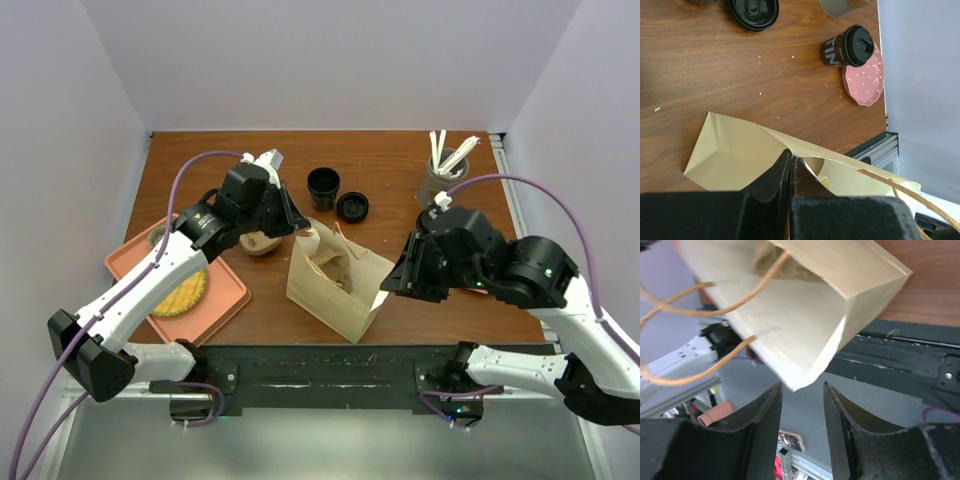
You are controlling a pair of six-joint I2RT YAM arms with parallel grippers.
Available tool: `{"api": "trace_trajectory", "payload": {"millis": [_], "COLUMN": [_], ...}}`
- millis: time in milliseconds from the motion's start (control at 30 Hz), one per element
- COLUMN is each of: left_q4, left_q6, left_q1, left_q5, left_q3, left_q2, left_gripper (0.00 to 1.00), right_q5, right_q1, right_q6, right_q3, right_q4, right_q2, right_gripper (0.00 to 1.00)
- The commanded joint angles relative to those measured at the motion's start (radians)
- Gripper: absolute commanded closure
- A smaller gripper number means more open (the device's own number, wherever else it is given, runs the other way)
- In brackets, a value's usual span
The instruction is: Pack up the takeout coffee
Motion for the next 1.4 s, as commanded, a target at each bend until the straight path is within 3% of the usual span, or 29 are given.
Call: {"api": "trace_trajectory", "payload": {"millis": [0, 233, 467, 567, 667, 700, 867, 1367], "left_q4": [0.026, 0.043, 0.081, 0.072, 0.015, -0.012, -0.057, -0.285], "left_q6": [-0.023, -0.026, 0.013, 0.062, 0.134, 0.166, 0.241, 0.408], "left_q1": [0.004, 0.000, -0.009, -0.009, -0.009, -0.009, -0.009, -0.017], "left_q5": [0.000, 0.028, 0.093, 0.114, 0.083, 0.063, 0.040, 0.092], "left_q3": [0.032, 0.020, -0.023, -0.005, 0.045, 0.059, 0.107, 0.191], "left_q2": [-0.033, -0.052, -0.089, -0.089, -0.079, -0.076, -0.073, -0.050], "left_gripper": [1.00, 1.00, 1.00, 1.00, 0.83, 0.74, 0.57, 0.50], "right_q5": [0.021, 0.062, 0.111, 0.124, 0.127, 0.127, 0.148, 0.176], "right_q1": [0.000, -0.001, -0.001, -0.001, -0.001, -0.001, -0.001, -0.001], "right_q6": [0.027, -0.007, -0.019, -0.030, -0.042, -0.049, -0.071, -0.108], "right_q3": [-0.046, -0.080, -0.086, -0.074, -0.059, -0.056, -0.002, 0.058], "right_q4": [0.025, 0.054, 0.022, 0.003, -0.001, 0.005, -0.015, -0.043], "right_q2": [0.008, 0.049, 0.071, 0.081, 0.092, 0.097, 0.124, 0.161], "right_gripper": [0.57, 0.59, 0.73, 0.69, 0.57, 0.57, 0.52, 0.44]}}
